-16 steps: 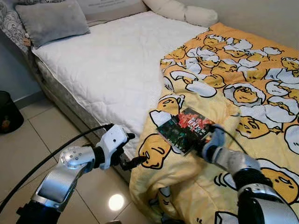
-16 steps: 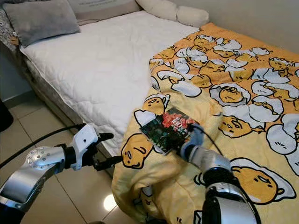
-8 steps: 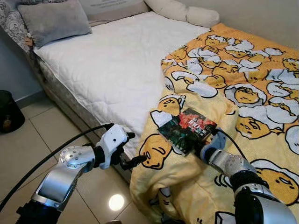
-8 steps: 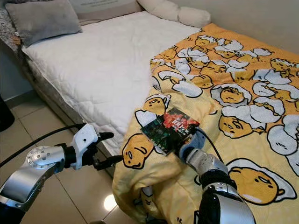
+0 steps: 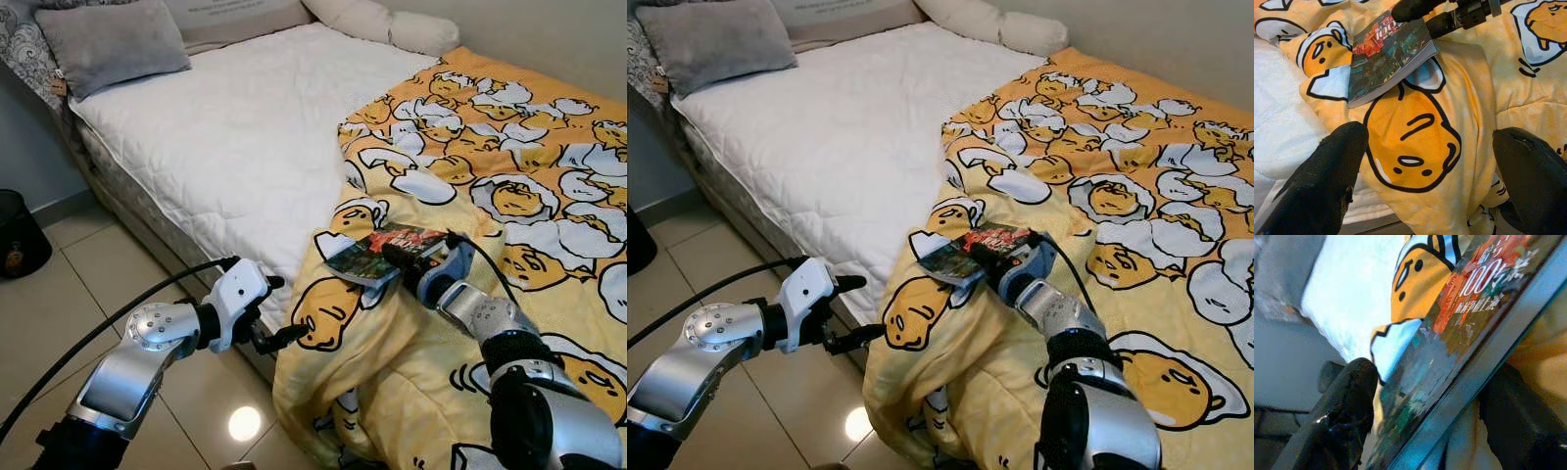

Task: Clean up the room

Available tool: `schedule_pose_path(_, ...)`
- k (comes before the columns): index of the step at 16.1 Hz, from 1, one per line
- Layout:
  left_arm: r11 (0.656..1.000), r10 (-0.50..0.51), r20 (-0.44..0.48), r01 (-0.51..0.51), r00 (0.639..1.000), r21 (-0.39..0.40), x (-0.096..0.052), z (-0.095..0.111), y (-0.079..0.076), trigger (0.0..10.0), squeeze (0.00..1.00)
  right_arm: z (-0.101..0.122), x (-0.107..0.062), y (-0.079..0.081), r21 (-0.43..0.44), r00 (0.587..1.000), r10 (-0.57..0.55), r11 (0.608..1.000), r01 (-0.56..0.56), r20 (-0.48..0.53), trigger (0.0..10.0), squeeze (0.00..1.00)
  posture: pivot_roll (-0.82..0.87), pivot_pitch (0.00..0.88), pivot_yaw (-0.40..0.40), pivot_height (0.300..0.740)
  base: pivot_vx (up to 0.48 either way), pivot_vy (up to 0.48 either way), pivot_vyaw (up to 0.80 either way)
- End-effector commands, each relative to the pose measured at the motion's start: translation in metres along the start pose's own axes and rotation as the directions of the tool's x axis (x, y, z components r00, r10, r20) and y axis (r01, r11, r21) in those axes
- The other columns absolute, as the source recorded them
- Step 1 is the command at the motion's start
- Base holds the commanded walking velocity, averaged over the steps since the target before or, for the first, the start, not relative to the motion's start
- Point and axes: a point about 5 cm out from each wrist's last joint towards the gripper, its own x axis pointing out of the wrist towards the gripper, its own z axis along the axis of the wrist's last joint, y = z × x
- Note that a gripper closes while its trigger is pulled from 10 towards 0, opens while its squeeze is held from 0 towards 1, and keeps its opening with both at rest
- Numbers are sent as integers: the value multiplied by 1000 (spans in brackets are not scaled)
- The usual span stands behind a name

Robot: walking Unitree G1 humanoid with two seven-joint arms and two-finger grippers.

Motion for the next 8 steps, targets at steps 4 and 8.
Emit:
schedule_pose_path(4, 1000, -1, -4, 1, 1000, 15, 1, 1, 1, 10000, 988, 14, 2, 6, -33, 997, -16, 999, 19, 74, 10000, 0, 6, 0, -36, 740, 0, 0, 0)
schedule_pose_path(8, 1000, 1, -3, -1, 1000, 16, 1, 2, 0, 10000, 949, 44, -2, 10, -113, 972, -30, 992, 58, 232, 10000, 0, -2, 0, -34, 740, 0, 0, 0)
